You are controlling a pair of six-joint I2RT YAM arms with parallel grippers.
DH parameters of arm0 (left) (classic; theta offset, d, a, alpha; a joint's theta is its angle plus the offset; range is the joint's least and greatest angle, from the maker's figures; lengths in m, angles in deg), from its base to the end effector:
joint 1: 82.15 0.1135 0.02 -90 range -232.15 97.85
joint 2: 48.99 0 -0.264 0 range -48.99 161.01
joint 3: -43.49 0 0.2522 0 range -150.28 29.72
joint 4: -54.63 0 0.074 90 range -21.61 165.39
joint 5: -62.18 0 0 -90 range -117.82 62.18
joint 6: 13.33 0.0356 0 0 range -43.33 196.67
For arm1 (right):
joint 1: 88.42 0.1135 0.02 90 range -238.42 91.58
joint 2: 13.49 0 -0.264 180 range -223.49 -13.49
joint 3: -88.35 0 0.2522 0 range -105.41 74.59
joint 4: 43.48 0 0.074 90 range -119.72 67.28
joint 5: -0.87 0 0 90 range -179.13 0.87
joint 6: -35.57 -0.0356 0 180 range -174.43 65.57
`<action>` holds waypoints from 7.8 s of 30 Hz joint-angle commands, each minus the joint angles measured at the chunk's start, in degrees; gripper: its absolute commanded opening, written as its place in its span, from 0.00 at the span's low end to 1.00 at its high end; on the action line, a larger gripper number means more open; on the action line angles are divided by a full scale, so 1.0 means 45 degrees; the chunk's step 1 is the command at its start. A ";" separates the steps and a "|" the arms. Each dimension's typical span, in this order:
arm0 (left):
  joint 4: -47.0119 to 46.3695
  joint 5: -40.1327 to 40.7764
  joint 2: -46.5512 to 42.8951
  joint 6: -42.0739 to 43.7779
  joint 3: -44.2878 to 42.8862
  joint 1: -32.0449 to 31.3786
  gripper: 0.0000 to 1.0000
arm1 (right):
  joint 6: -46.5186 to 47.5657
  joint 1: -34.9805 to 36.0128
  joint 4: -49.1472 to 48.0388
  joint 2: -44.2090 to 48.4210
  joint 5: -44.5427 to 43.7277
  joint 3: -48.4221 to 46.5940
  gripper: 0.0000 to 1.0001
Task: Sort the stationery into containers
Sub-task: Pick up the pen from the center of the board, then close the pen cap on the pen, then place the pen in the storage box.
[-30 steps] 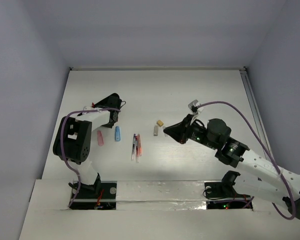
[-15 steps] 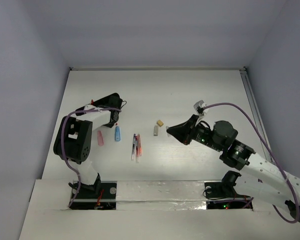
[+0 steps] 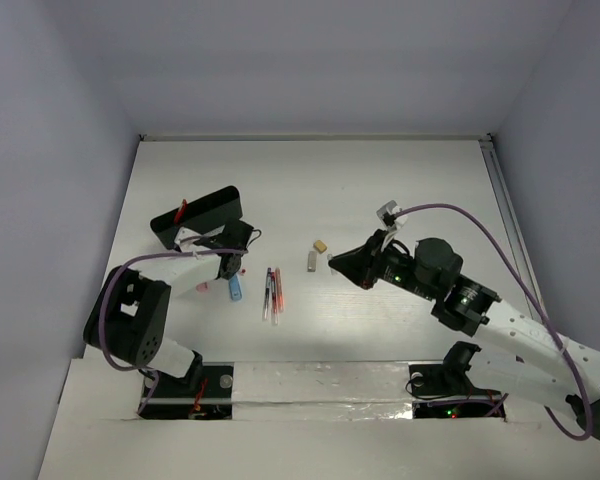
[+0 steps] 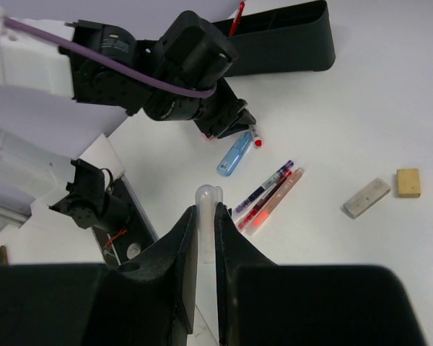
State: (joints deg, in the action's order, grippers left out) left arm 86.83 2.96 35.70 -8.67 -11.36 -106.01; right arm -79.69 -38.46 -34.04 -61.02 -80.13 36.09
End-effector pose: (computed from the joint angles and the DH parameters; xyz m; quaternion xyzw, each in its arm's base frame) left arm 0.2482 -0.0899 0.1585 -0.5333 0.7714 -0.0407 0.3448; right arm 0.1256 0.1581 0.3201 -0.2088 0.7050 0.4579 0.4998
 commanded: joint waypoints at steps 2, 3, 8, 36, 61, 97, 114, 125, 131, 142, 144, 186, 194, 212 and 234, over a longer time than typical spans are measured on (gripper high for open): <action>0.0356 0.1125 -0.1432 0.0407 0.0204 -0.1005 0.00 | 0.0182 0.0071 -0.0564 -0.0219 -0.0201 -0.0175 0.00; 0.0375 0.1379 -0.1629 0.0487 0.0087 -0.1220 0.00 | 0.0183 0.0071 -0.0622 -0.0258 -0.0260 -0.0175 0.00; -0.0189 0.2492 -0.3052 0.1931 0.0125 -0.1982 0.00 | 0.0047 0.0071 -0.0935 -0.0668 -0.0864 -0.0097 0.00; -1.0191 -1.3129 -1.0265 1.2148 0.3642 -0.2101 0.00 | -0.2163 -0.1510 -0.5252 -0.6627 -0.1275 -0.4295 0.00; -1.0151 -1.2603 -0.9912 1.2265 0.3524 -0.2101 0.00 | -0.3391 -0.1745 -0.6071 -0.5766 0.0578 -0.3574 0.00; -0.9800 -1.2095 -1.0440 1.2402 0.3328 -0.1866 0.00 | -0.3821 -0.1745 -0.6658 -0.6469 0.1439 -0.3436 0.00; -1.0171 -1.2115 -1.0518 1.2207 0.3231 -0.1495 0.00 | -0.3938 -0.1122 -0.7281 -0.6977 0.1205 -0.3437 0.00; -1.0738 -1.1490 -1.0537 1.2011 0.3309 -0.1495 0.00 | -0.4251 -0.0847 -0.8064 -0.6938 0.0716 -0.2929 0.00; -1.0426 -1.1061 -1.0694 1.2284 0.3094 -0.1495 0.00 | -0.4348 -0.0847 -0.7908 -0.6997 0.0560 -0.2851 0.00; -1.0541 -1.0357 -1.0909 1.2188 0.3172 -0.1495 0.00 | -0.5323 -0.0594 -0.8453 -0.7036 0.0307 -0.2519 0.00; -1.0776 -1.0240 -1.0792 1.2168 0.3191 -0.1495 0.00 | -0.5422 -0.0593 -0.8552 -0.7172 0.0306 -0.2557 0.00; -0.9996 -0.8950 -1.0908 1.3008 0.2136 -0.1495 0.00 | -0.4056 0.0149 -0.5232 -0.7212 0.0970 -0.3417 0.51; -0.9508 -0.9087 -1.1338 1.2871 0.2429 -0.1495 0.00 | -0.3978 0.0149 -0.5407 -0.7192 0.0969 -0.3397 0.67; -0.6247 -0.8325 -1.2198 1.3144 0.1980 -0.1495 0.00 | -0.3275 0.0149 -0.5721 -0.8206 0.1671 -0.4861 0.62; -0.4724 -0.7604 -1.3113 1.3573 0.1220 -0.1495 0.29 | -0.3685 0.0149 -0.5915 -1.0082 0.2533 -0.6657 0.00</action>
State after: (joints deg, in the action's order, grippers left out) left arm 64.86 -33.60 -20.84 51.00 -1.39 -112.83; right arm -97.02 -38.07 -57.64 -105.13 -68.75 10.28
